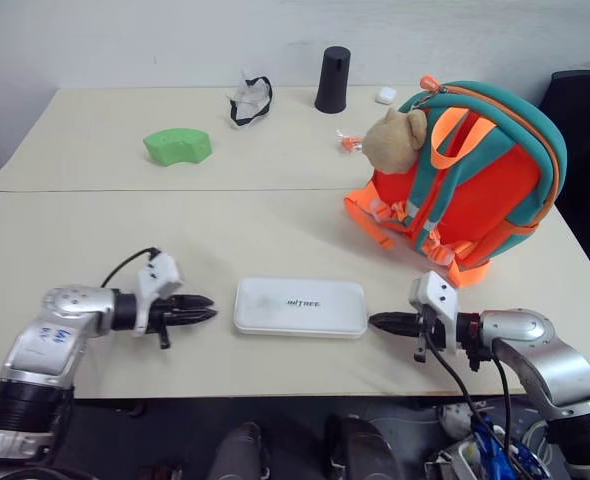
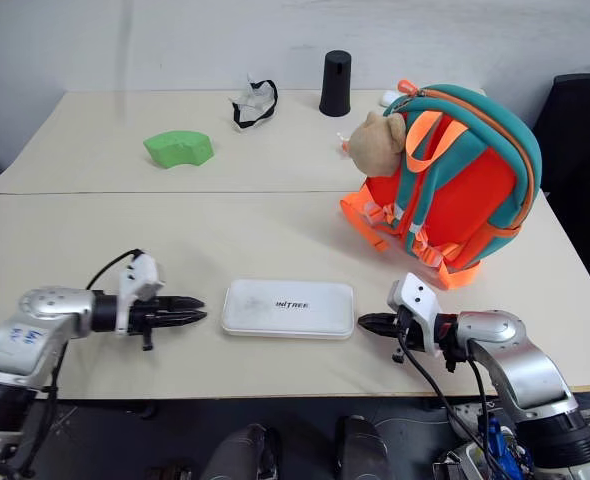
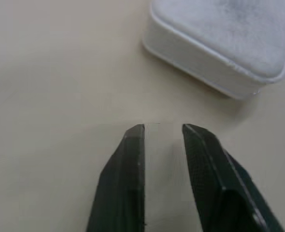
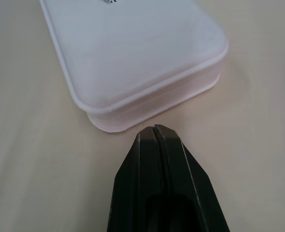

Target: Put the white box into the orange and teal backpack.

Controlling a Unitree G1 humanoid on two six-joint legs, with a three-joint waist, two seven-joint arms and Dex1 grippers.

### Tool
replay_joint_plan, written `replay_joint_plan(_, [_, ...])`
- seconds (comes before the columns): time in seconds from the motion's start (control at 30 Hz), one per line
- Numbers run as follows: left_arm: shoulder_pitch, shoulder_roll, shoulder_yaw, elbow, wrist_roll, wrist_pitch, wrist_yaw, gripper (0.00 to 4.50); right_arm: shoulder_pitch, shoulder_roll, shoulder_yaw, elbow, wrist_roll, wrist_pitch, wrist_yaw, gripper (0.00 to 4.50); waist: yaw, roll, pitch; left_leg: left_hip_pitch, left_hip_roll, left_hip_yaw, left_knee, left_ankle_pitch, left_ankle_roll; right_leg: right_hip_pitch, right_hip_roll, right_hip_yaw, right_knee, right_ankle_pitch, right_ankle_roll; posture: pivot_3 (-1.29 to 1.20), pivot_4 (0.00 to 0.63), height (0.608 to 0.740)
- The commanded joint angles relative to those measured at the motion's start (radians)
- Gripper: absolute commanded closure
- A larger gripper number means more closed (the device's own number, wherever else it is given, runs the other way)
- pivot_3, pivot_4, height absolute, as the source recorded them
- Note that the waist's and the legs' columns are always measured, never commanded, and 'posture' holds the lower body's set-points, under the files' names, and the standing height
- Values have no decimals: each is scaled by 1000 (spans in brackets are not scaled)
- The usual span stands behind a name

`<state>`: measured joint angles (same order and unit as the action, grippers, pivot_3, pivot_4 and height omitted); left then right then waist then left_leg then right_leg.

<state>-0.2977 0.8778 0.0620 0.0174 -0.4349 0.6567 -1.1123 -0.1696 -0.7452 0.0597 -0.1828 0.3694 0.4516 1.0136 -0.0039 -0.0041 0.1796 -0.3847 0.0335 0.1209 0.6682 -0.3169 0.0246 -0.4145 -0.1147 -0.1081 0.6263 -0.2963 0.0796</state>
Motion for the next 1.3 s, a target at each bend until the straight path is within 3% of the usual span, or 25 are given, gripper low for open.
replay_joint_plan(0.03, [-102,7,70,17,-176,305,-12,2015,-27,-18,-20,14,-17,-47,18,4500,6,-1,0,0,-1,-1,0,0,0,0,0,-1,0,0,0,0,150,740])
replay_joint_plan(0.23, [-241,18,56,96,-321,754,9,78,-58,-14,2,50,-55,-98,37,4500,-1,-2,1,-1,-2,-1,1,1,2,1,3,0,2,1,2,0,150,740])
replay_joint_plan(0.4, [-314,2,-31,116,-349,928,27,78,-98,3,28,77,-93,-134,37,4500,-3,-4,2,-1,-2,0,2,2,0,1,4,1,2,1,2,0,150,740])
replay_joint_plan(0.63, [-363,-98,-136,140,-305,926,116,78,-104,31,45,45,-97,-123,25,4500,2,-4,2,-1,-2,-1,3,2,0,1,3,1,2,1,2,0,150,740])
replay_joint_plan(0.9, [-436,-186,-164,269,-250,865,171,78,-87,40,46,17,-92,-109,13,4500,5,-4,2,-2,-2,-1,10,2,0,1,2,1,4,1,2,0,150,740])
replay_joint_plan(1.13, [-478,-158,-204,301,-241,827,124,78,-73,40,43,18,-94,-111,9,4500,3,-4,2,-2,-2,-2,11,2,0,1,1,1,5,1,2,0,150,740])
replay_joint_plan(1.3, [-502,-72,-278,333,-207,765,38,78,-72,42,41,29,-97,-115,2,4500,-2,-4,2,-2,-1,-1,11,2,0,1,1,1,5,1,2,0,150,740])
